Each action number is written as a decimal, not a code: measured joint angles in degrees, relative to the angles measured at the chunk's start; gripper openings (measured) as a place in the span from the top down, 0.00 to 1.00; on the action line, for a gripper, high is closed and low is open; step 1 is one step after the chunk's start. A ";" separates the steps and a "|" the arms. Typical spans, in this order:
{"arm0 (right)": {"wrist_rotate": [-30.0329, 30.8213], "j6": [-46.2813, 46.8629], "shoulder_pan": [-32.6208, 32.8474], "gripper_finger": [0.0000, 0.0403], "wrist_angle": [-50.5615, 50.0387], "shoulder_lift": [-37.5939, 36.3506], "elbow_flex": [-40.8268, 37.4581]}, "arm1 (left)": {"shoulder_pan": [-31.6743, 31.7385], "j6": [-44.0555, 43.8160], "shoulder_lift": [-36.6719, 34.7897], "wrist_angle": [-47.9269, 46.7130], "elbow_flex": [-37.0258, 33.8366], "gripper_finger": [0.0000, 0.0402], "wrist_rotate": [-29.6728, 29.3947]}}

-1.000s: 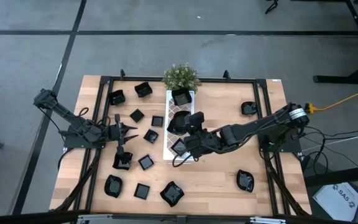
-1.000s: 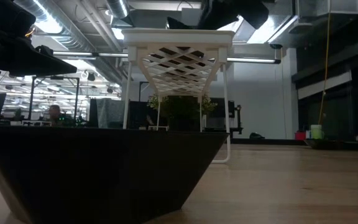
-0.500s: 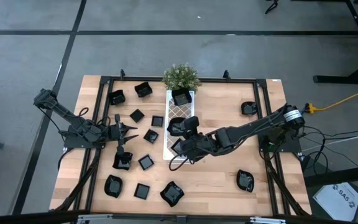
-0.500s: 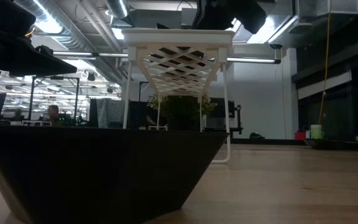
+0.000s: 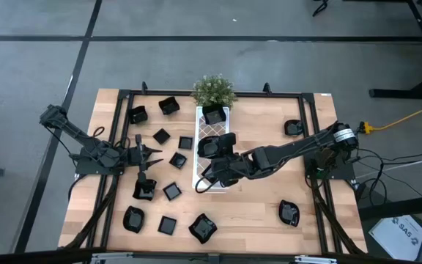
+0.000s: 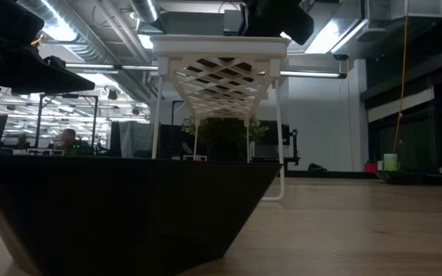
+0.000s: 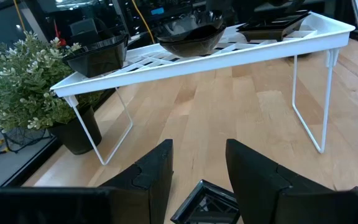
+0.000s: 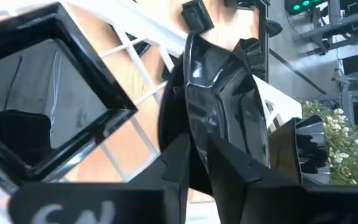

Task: Pick & Place Mini shaped plates
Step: Stack the leaf shape plate on top of the leaf shape plate on the shelf

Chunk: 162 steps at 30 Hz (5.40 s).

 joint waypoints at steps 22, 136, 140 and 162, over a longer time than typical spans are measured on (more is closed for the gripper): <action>-4.17 12.31 0.05 0.55 -6.09 -0.59 5.14 | 0.00 0.00 0.01 0.01 0.02 0.64 0.02; -49.44 109.09 27.63 0.70 -21.79 6.01 -16.98 | 0.00 0.00 0.02 0.02 0.00 0.64 0.00; -47.84 109.11 27.63 0.81 -21.79 6.01 -16.98 | 0.00 0.02 0.02 0.02 0.02 0.64 0.02; -39.89 106.73 27.39 0.99 -35.18 6.01 -8.00 | -0.01 0.01 0.02 0.02 0.00 0.64 0.01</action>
